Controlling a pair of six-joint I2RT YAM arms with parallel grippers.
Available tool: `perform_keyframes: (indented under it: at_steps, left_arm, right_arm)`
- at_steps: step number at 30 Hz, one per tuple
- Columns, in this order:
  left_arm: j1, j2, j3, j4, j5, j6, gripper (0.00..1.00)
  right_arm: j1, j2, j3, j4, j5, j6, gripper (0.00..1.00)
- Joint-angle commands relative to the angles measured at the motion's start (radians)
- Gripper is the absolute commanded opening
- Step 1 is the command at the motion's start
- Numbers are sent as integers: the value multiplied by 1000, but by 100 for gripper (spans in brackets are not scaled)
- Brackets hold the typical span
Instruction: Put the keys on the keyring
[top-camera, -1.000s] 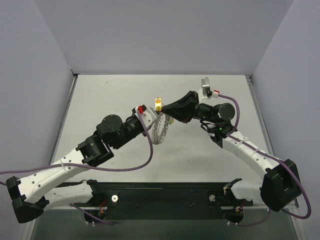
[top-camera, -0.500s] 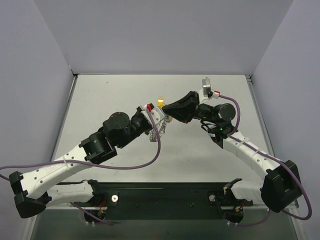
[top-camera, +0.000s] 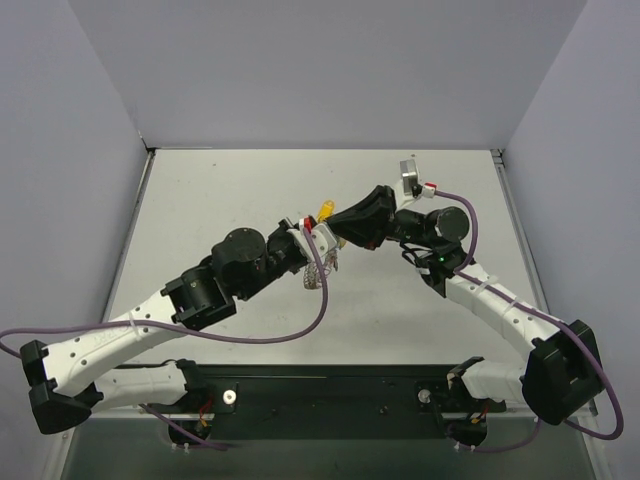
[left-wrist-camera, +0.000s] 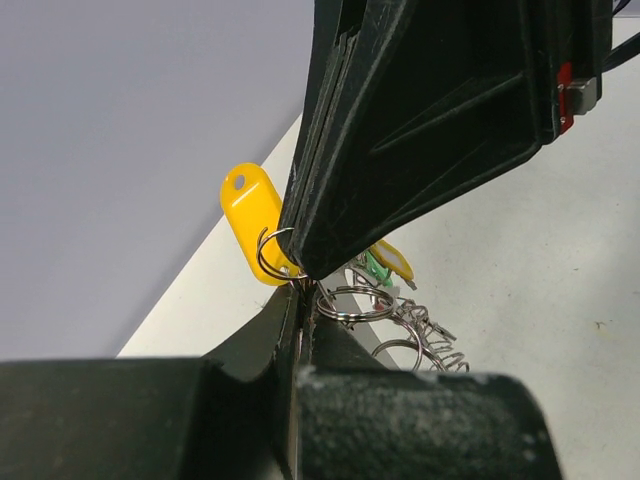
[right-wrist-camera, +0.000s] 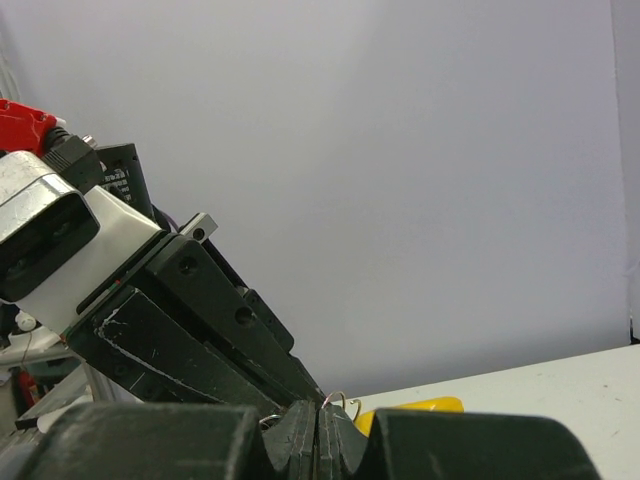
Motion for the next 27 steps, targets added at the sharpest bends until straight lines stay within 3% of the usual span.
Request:
perform_keyframes:
  at_steps: [1,7,12,15,24,27]
  left_arm:
    - [-31,-13,-30,-41,101,2,0]
    - [-30,-69,-54,-19,46,-36,3]
    - [-30,-123,-63,-21,-18,-63,48]
    - [-28,-154,-73,-22,-44,-80,58]
    - [-7,-209,-93,-12,-90,-122,67]
    - [0,-215,-93,-15,-104,-134,76]
  right_arm:
    - [26,-44,32,388,-3,-4,0]
    - [26,-45,32,385,-5,-5,0]
    - [26,-45,34,382,-11,-4,0]
    - [26,-40,37,384,-14,0,0]
    - [26,-37,25,369,-19,-11,0]
    - [24,-50,8,318,-17,-51,0]
